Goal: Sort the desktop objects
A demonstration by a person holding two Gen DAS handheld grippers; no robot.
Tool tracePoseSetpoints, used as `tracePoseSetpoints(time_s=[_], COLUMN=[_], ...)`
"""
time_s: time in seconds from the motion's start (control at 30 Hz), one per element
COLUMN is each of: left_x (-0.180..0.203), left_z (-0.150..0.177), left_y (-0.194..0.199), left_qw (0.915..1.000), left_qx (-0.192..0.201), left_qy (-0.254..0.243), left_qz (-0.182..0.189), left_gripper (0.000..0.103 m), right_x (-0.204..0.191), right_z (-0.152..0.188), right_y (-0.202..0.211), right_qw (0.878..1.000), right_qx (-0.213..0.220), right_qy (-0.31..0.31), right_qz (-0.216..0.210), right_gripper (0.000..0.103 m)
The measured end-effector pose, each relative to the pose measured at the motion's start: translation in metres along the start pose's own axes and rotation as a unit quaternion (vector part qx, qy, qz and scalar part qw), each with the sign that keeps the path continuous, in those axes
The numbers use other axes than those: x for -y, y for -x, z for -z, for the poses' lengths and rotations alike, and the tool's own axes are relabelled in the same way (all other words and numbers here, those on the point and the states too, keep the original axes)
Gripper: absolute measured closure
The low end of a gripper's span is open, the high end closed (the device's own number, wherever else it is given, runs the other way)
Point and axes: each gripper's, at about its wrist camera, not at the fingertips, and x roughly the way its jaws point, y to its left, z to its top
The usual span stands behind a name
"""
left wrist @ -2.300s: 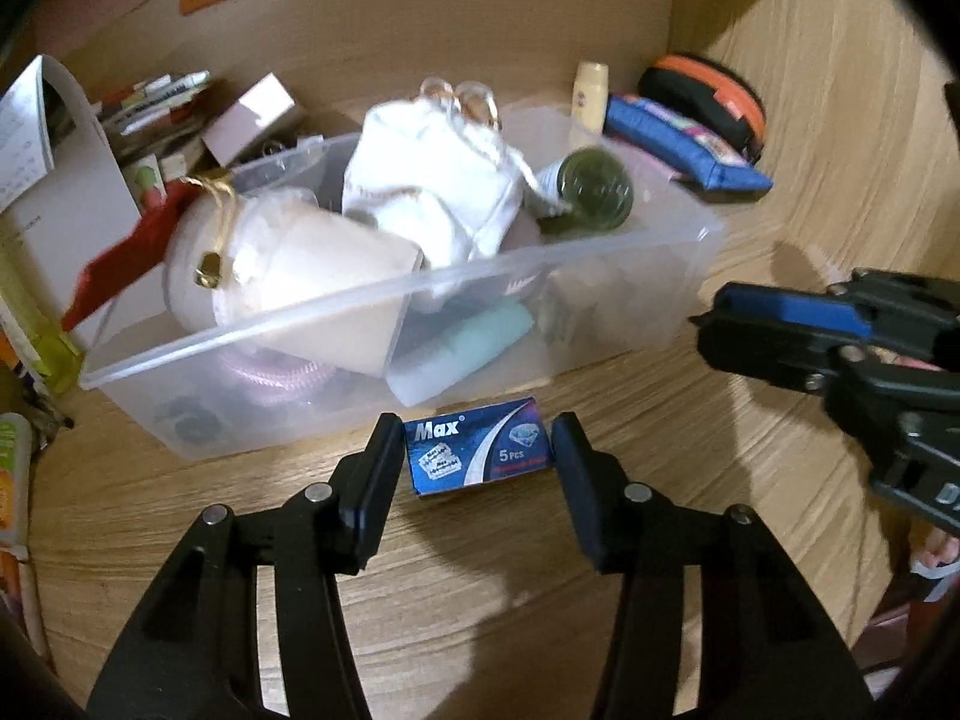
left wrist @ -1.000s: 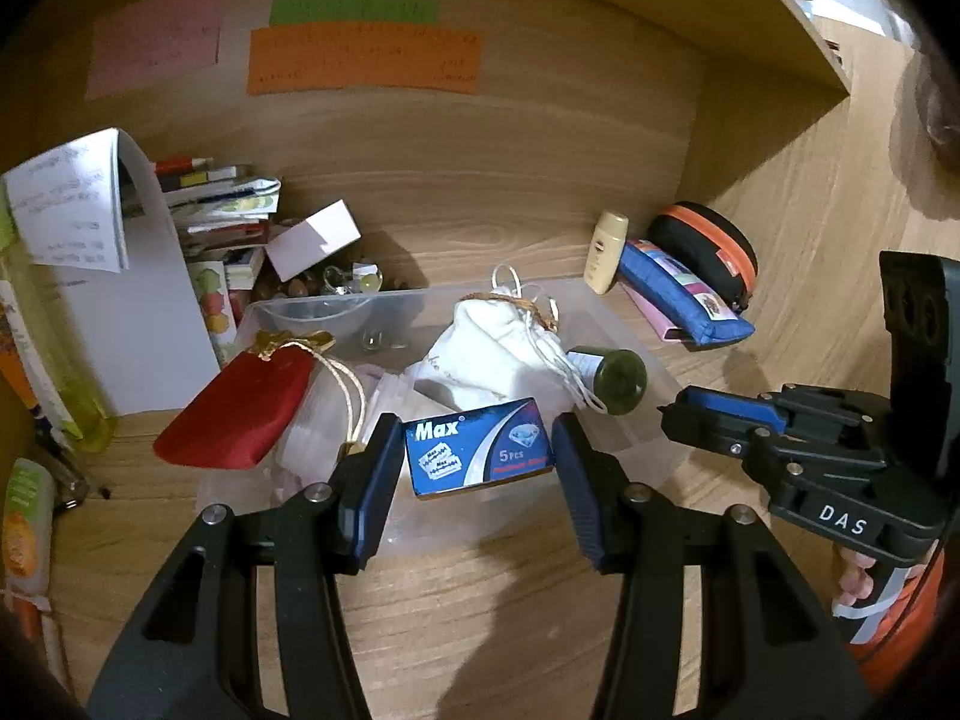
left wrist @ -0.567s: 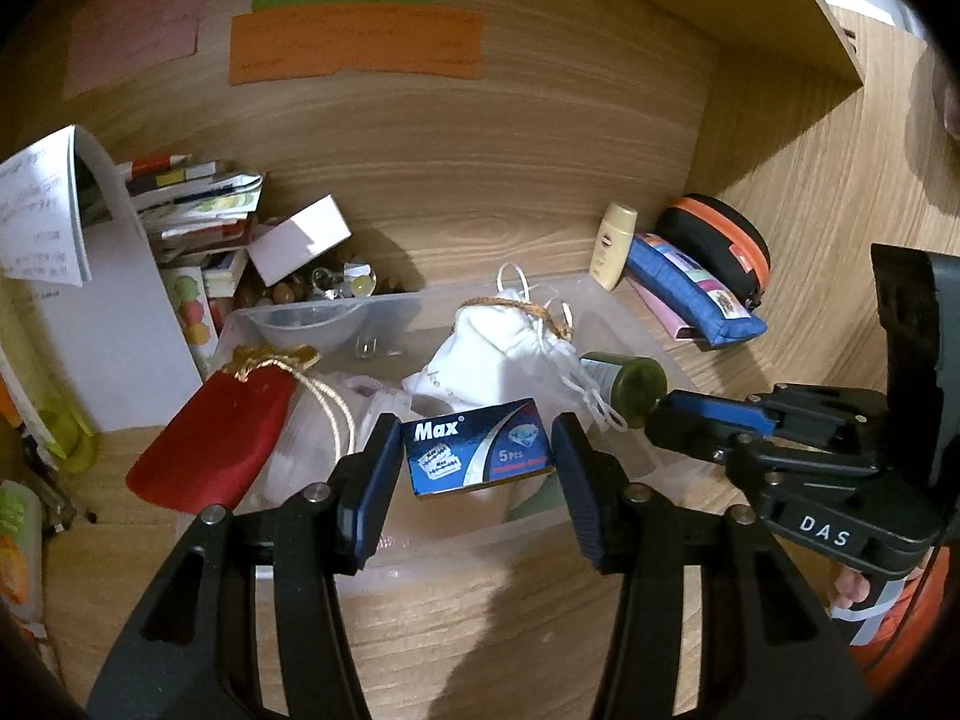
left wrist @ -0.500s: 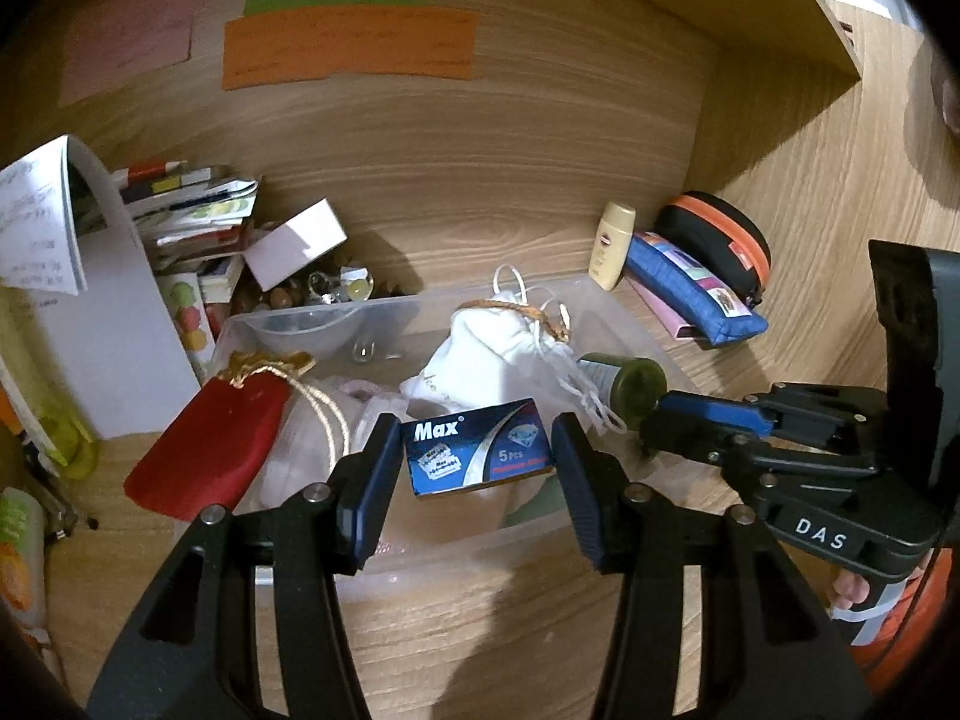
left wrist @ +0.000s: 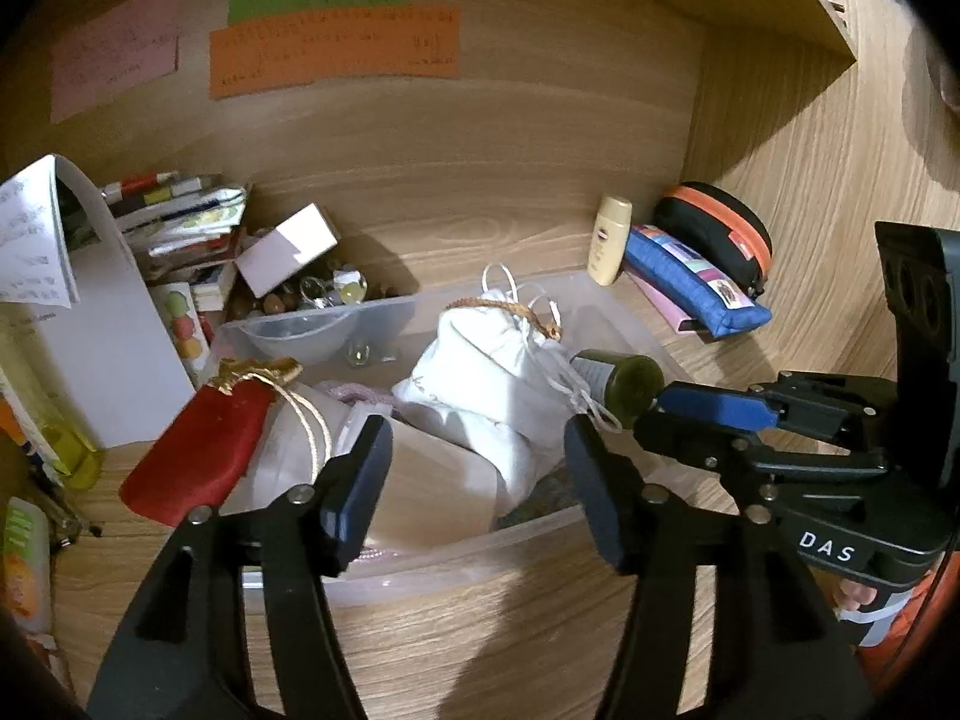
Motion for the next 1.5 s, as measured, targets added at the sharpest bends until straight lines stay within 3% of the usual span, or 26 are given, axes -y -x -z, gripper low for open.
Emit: tracePoseSetpoints(time_s=[0.3, 0.5, 0.67, 0.83, 0.9, 0.97, 1.07, 1.5], left_x=[-0.003, -0.003, -0.003, 0.0, 0.003, 0.006, 0.01, 0.022], left_z=[0.002, 0.006, 0.012, 0.02, 0.024, 0.028, 0.032, 0.047], left_y=[0.018, 0.031, 0.045, 0.059, 0.066, 0.071, 0.079, 0.104], left_qw=[0.9996, 0.9992, 0.9985, 0.9972, 0.9963, 0.9956, 0.994, 0.9914], left_qx=[0.022, 0.031, 0.043, 0.058, 0.065, 0.07, 0.081, 0.106], left_qy=[0.004, 0.008, 0.014, 0.011, 0.007, 0.003, -0.001, 0.007], left_qz=[-0.017, -0.024, -0.032, -0.046, -0.055, -0.062, -0.073, -0.076], left_gripper=[0.03, 0.026, 0.014, 0.006, 0.005, 0.005, 0.005, 0.003], right_x=[-0.003, -0.01, -0.015, -0.02, -0.022, -0.023, -0.025, -0.037], right_z=[0.001, 0.004, 0.006, 0.01, 0.013, 0.015, 0.02, 0.037], right_y=[0.012, 0.025, 0.039, 0.055, 0.061, 0.067, 0.077, 0.11], right_qw=[1.0, 0.999, 0.999, 0.997, 0.997, 0.996, 0.994, 0.987], right_qx=[0.012, 0.028, 0.044, 0.064, 0.07, 0.076, 0.093, 0.125], right_qy=[-0.002, 0.007, 0.009, 0.01, 0.008, 0.007, 0.002, 0.003], right_qz=[0.004, 0.015, 0.026, 0.036, 0.04, 0.047, 0.065, 0.098], right_gripper=[0.077, 0.065, 0.049, 0.041, 0.04, 0.029, 0.022, 0.001])
